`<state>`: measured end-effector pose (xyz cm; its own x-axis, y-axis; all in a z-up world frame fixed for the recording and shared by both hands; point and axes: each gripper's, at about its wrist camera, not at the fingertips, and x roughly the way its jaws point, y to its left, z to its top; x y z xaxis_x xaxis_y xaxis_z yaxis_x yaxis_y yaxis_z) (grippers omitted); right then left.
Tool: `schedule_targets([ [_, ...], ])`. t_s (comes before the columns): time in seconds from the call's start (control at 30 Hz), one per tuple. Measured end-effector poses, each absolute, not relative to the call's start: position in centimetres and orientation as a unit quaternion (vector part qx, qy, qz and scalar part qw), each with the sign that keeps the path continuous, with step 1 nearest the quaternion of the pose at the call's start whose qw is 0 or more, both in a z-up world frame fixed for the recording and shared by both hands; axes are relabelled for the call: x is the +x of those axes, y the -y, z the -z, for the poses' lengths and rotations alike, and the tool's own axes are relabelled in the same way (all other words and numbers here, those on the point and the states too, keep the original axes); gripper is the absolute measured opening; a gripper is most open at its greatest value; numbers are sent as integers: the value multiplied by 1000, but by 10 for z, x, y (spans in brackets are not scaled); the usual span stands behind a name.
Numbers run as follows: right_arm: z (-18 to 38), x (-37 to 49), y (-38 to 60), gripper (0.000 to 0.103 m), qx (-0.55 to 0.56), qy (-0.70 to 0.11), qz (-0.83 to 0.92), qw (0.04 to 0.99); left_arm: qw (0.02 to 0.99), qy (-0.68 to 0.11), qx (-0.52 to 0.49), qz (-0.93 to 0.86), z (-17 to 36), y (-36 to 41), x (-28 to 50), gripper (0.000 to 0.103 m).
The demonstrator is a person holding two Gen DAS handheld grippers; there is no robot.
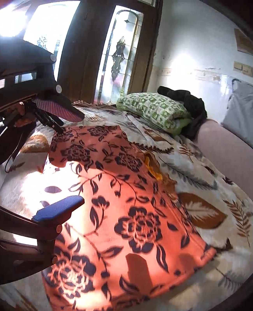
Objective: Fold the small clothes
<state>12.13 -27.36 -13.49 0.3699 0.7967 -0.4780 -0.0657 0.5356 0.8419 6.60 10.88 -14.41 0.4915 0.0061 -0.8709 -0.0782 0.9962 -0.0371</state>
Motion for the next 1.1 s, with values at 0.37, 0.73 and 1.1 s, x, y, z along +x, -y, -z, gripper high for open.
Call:
schedule_targets([
  [0.37, 194, 259, 158, 78, 416, -562, -293, 652, 874, -480, -72, -28, 129, -134, 60, 78],
  [0.73, 172, 153, 339, 82, 445, -478, -181, 735, 894, -443, -66, 24, 101, -95, 67, 78],
  [1.1, 181, 56, 388, 87, 453, -444, -157, 757, 885, -465, -23, -7, 123, -90, 74, 80],
])
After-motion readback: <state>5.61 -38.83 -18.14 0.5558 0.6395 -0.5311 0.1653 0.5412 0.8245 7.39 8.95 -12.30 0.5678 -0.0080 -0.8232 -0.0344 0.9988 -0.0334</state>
